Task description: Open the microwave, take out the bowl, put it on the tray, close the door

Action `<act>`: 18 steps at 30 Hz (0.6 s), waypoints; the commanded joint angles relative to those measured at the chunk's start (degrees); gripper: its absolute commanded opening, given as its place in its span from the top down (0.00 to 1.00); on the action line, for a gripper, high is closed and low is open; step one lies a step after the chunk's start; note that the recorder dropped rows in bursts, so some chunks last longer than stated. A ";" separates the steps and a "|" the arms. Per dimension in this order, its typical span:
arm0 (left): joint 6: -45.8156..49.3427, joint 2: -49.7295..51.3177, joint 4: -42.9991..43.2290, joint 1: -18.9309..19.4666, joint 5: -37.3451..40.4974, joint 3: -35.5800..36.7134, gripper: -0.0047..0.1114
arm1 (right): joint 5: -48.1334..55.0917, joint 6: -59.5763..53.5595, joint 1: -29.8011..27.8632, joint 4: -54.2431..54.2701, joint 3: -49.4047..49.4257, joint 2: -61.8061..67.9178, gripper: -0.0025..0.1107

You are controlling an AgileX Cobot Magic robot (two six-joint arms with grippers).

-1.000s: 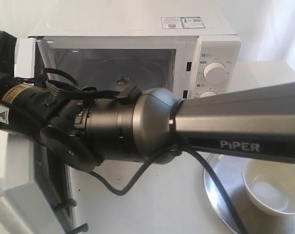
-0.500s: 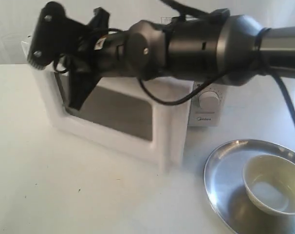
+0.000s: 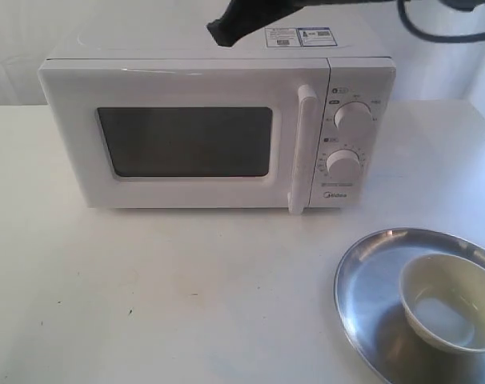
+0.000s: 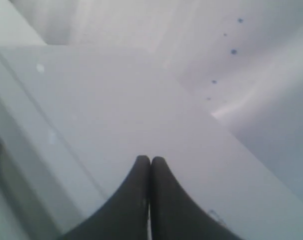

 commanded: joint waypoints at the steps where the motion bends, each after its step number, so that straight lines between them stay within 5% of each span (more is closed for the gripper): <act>1: -0.37 -0.12 -0.17 -0.05 -0.02 -0.06 0.96 | 13.07 2.41 4.26 1.44 0.23 -8.54 0.98; 10: -0.37 -0.12 -0.17 -0.05 -0.02 -0.06 0.96 | 16.62 7.40 12.35 5.06 11.07 -28.72 0.98; 18: -0.37 -0.12 -0.17 -0.05 -0.02 -0.06 0.96 | 14.01 25.20 12.35 6.42 34.24 -49.04 0.98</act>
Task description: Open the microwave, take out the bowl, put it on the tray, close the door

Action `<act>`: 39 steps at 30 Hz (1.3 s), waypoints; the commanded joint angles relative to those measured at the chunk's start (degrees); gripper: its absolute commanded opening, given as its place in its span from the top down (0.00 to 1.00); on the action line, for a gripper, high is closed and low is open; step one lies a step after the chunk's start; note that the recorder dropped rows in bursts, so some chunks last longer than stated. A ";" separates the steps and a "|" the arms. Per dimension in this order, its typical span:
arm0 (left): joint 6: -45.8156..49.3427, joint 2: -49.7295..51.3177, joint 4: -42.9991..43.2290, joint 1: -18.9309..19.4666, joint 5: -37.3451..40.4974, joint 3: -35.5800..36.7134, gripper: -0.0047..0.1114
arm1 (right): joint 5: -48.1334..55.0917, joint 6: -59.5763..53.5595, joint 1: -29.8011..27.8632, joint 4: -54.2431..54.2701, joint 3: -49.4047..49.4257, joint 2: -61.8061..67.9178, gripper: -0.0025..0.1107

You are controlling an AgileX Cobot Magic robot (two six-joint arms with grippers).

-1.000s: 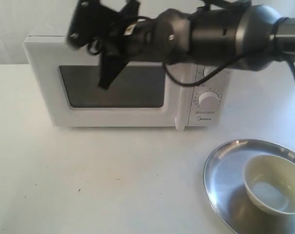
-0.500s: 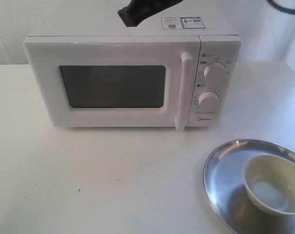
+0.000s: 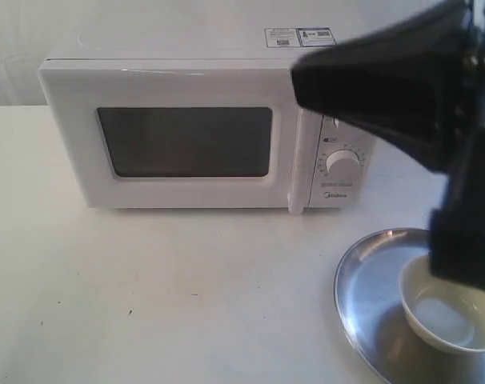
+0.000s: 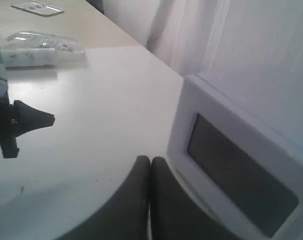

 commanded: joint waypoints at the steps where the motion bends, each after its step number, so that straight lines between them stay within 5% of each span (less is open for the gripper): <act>1: -0.37 -0.12 -0.17 -0.05 -0.02 -0.06 0.96 | 2.93 12.49 0.23 0.55 5.58 -7.93 0.98; 7: -0.37 -0.12 -0.17 -0.05 -0.02 -0.06 0.96 | 4.72 13.38 0.23 -4.49 5.86 -15.33 0.98; 11: -0.37 -0.12 -0.17 -0.05 -0.02 -0.06 0.96 | -5.52 13.48 -1.19 -12.66 12.03 -16.08 0.98; 16: -0.37 -0.12 -0.17 -0.05 -0.02 -0.06 0.96 | -20.59 16.80 -11.68 -11.56 24.98 -23.62 0.98; 23: -0.37 -0.12 -0.17 -0.05 -0.02 -0.06 0.96 | -25.05 18.14 -31.20 -11.27 42.77 -44.58 0.98; 33: -0.37 -0.12 -0.17 -0.05 -0.02 -0.06 0.96 | -31.22 13.35 -32.23 -12.79 52.27 -45.36 0.98; 39: -0.37 -0.12 -0.17 -0.05 -0.02 -0.06 0.96 | -40.72 -22.43 -32.34 29.61 52.27 -45.36 0.98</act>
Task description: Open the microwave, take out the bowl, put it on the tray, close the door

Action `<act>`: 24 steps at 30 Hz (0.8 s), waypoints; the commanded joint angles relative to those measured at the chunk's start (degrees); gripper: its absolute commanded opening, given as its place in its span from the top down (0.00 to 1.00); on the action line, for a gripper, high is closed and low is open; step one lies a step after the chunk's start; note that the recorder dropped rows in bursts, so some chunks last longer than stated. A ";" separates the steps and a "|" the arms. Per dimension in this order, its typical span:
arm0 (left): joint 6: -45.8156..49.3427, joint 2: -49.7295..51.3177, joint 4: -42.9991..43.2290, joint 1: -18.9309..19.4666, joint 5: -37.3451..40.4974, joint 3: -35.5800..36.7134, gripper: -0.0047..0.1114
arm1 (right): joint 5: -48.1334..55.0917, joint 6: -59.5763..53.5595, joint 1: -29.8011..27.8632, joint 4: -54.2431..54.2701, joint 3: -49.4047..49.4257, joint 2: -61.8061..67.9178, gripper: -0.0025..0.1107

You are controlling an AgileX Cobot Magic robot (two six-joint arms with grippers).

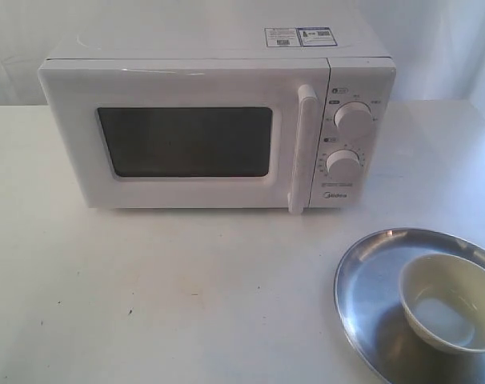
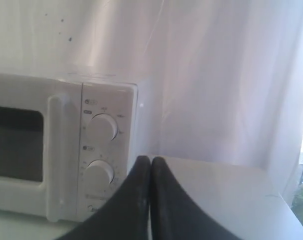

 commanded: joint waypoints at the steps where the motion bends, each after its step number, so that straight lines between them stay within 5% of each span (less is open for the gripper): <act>1: -0.37 -0.12 -0.17 -0.05 -0.02 -0.06 0.96 | -9.66 -25.09 -0.64 30.10 0.39 -0.31 0.98; 8: -0.37 -0.12 -0.17 -0.05 -0.02 -0.06 0.96 | -6.92 -35.83 -0.64 37.47 0.39 -0.31 0.98; 16: -0.37 -0.12 -0.17 -0.05 -0.02 -0.06 0.96 | 1.54 8.22 -0.64 -7.00 0.39 -0.31 0.98; 24: -0.37 -0.12 -0.17 -0.05 -0.02 -0.06 0.96 | 1.32 22.11 -4.64 -19.18 0.39 -0.31 0.98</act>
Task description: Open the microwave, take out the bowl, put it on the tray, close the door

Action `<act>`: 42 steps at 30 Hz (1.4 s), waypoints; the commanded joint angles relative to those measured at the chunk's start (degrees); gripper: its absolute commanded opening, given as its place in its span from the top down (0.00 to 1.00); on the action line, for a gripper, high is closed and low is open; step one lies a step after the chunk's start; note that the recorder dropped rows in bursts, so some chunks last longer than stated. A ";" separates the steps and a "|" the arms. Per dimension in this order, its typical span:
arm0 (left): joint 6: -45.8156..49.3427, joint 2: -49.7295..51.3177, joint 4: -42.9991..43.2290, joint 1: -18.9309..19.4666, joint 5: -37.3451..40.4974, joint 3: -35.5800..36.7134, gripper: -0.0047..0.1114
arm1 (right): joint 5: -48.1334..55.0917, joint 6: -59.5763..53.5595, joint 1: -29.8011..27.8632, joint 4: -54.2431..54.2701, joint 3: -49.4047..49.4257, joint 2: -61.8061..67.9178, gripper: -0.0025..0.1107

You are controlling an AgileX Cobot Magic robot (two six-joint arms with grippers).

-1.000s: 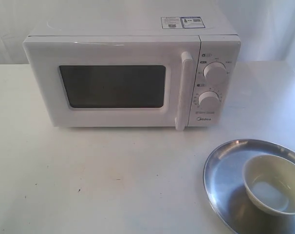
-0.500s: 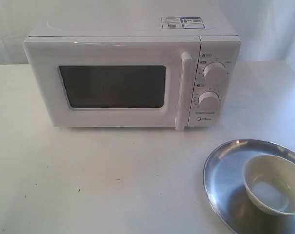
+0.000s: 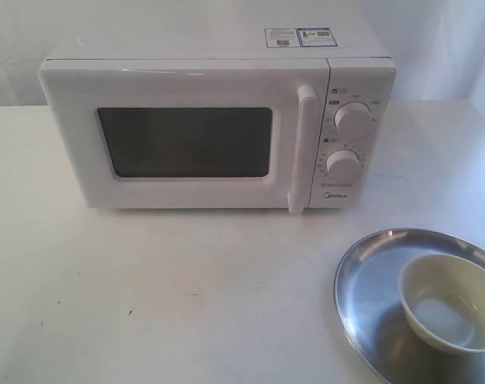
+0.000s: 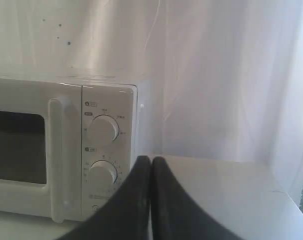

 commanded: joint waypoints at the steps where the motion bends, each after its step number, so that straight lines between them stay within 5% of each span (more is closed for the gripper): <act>1: -0.37 -0.12 -0.17 -0.05 -0.02 -0.06 0.96 | 1.36 12.65 -4.20 -9.92 0.39 -0.31 0.98; 10: -0.37 -0.12 -0.17 -0.05 -0.02 -0.06 0.96 | 7.05 24.45 -9.95 -21.92 0.39 -0.31 0.98; 42: -0.37 -0.12 -0.17 -0.05 -0.02 -0.06 0.96 | 10.90 24.03 -10.05 -22.32 0.39 -0.31 0.98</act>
